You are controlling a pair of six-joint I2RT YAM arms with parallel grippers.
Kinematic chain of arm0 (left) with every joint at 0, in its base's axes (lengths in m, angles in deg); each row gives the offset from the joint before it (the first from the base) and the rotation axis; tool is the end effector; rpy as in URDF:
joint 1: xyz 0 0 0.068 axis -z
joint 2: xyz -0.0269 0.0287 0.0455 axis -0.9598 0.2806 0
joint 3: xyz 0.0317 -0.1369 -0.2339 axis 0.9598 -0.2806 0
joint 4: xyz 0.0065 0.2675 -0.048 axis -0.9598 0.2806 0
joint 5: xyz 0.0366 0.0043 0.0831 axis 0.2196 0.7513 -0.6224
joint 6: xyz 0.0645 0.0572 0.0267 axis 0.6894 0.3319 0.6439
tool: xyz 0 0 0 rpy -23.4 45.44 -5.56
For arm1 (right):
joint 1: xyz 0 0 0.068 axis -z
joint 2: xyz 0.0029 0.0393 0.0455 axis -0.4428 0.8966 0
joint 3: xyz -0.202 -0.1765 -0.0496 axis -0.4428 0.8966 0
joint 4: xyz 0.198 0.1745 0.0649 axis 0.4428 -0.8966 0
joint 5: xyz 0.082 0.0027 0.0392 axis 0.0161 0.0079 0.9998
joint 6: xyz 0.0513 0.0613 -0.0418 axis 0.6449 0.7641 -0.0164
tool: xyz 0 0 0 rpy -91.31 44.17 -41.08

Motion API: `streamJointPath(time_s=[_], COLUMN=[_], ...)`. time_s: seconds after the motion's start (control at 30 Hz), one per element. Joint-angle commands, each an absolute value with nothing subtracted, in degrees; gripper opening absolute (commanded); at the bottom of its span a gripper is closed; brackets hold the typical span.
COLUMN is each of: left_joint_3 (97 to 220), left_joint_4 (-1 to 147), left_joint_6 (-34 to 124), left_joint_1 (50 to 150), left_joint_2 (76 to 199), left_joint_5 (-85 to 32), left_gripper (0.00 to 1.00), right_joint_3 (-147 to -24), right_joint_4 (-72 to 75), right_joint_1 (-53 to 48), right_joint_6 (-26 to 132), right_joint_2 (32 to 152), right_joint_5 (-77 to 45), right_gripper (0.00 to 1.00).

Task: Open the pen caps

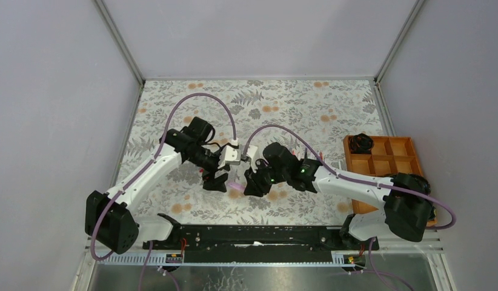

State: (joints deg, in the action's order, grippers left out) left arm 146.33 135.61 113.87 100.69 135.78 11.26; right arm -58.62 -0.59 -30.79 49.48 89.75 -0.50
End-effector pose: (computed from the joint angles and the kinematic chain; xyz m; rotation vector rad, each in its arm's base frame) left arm 0.1915 -0.1626 0.2419 1.7935 1.7643 -0.9337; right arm 0.1613 0.3073 0.2163 -1.2489 1.9039 1.0195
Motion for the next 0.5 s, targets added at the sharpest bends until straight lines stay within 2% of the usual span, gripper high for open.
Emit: streamJointPath(time_s=[0.0,0.27,0.47], left_joint_3=[146.4,152.3,153.1], left_joint_4=[129.6,135.7,139.0], left_joint_6=[110.2,112.9,114.9], left_joint_1=[101.0,96.6,97.1], left_joint_2=[135.5,132.7,131.8], left_joint_5=[12.8,18.5,20.0], left_gripper=[0.89,0.98,0.98], right_joint_3=[-61.0,-55.1,-56.4], right_joint_4=[4.6,8.2,6.9], right_joint_1=[-30.7,-29.3,-28.5], right_joint_6=[51.1,54.7,55.0], right_joint_2=[86.6,81.2,80.7], right_joint_5=[1.3,1.5,3.9], right_gripper=[0.00,0.00,0.00])
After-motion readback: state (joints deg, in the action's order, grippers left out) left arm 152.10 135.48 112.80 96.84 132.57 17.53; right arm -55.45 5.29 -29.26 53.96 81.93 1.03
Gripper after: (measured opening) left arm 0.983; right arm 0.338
